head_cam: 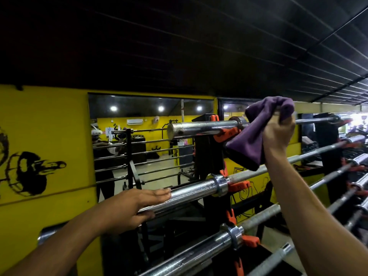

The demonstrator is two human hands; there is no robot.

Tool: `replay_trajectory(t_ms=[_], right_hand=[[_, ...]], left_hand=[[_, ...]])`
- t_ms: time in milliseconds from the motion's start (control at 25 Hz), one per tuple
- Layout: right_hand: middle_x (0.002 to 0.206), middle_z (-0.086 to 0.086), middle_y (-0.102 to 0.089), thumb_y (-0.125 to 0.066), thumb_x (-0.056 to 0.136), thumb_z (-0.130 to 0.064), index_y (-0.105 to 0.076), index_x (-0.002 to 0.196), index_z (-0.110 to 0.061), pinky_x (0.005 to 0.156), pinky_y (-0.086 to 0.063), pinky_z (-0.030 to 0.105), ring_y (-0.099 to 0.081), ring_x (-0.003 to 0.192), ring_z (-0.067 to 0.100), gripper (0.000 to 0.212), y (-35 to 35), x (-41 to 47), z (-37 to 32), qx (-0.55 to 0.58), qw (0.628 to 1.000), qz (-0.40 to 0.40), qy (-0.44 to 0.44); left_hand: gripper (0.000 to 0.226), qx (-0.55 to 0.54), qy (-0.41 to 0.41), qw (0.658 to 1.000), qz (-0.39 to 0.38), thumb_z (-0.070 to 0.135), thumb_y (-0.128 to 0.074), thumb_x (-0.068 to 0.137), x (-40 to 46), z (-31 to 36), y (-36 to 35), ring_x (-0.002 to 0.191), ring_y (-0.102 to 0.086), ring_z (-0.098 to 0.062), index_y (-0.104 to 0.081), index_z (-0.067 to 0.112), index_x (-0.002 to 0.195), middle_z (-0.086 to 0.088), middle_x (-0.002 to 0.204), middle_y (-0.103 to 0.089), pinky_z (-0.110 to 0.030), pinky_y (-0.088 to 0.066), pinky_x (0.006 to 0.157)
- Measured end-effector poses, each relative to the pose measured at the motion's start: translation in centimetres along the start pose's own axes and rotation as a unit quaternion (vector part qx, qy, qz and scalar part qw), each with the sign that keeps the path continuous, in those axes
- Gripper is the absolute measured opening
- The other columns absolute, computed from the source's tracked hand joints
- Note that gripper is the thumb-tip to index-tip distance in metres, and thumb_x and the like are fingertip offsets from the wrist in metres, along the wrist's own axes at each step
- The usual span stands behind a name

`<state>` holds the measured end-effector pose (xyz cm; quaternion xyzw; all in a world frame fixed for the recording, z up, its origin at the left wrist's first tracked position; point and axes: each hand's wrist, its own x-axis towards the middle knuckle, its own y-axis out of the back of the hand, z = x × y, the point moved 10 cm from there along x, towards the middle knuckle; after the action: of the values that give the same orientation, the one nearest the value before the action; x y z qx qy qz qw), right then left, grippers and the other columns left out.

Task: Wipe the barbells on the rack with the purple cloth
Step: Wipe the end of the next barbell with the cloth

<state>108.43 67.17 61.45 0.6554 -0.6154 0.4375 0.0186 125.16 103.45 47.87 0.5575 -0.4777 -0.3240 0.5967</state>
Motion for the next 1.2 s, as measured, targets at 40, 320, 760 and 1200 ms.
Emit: replay_trajectory(t_ms=[40, 320, 760, 1200], right_hand=[[0.102, 0.005, -0.062, -0.047, 0.105, -0.016, -0.060, 0.121, 0.001, 0.062, -0.040, 0.004, -0.059, 0.089, 0.011, 0.027, 1.0, 1.2, -0.2, -0.004, 1.000, 0.024, 0.000], [0.096, 0.003, -0.061, -0.044, 0.107, -0.033, -0.056, 0.117, -0.005, 0.070, -0.049, 0.031, -0.060, 0.082, 0.014, 0.033, 0.4, 1.8, -2.2, -0.057, 0.996, -0.033, 0.056], [0.092, -0.005, -0.057, -0.032, 0.094, -0.052, -0.056, 0.092, -0.023, 0.105, -0.037, 0.046, -0.055, 0.100, 0.024, 0.037, -15.0, -11.6, -2.3, -0.173, 0.966, -0.165, 0.101], [0.107, 0.010, -0.070, -0.046, 0.091, -0.046, -0.067, 0.112, -0.020, 0.094, -0.047, 0.046, -0.063, 0.101, 0.031, 0.040, -17.3, -7.1, -1.4, -0.378, 0.861, -0.313, 0.135]], left_hand=[[0.061, -0.005, -0.001, 1.000, 0.002, 0.035, -0.053, 0.102, 0.0, 0.0, 0.0, 0.134, -0.010, 0.029, -0.020, 0.064, 0.145, 0.056, 0.143, -0.006, -0.007, -0.008, 0.110], [0.061, -0.021, 0.007, 1.000, 0.002, 0.034, -0.055, 0.101, 0.0, 0.1, 0.3, 0.136, -0.015, 0.025, -0.024, 0.064, 0.144, 0.055, 0.145, -0.009, -0.021, -0.018, 0.118], [0.065, -0.012, 0.007, 1.000, -0.005, 0.031, -0.055, 0.102, 0.0, 0.2, 0.1, 0.141, -0.017, 0.018, -0.021, 0.063, 0.146, 0.052, 0.147, -0.008, -0.033, -0.022, 0.123], [0.066, -0.009, -0.005, 1.000, 0.009, 0.028, -0.056, 0.101, 0.1, -0.1, 0.0, 0.141, -0.016, 0.019, -0.023, 0.060, 0.148, 0.053, 0.147, -0.009, -0.029, -0.021, 0.122]])
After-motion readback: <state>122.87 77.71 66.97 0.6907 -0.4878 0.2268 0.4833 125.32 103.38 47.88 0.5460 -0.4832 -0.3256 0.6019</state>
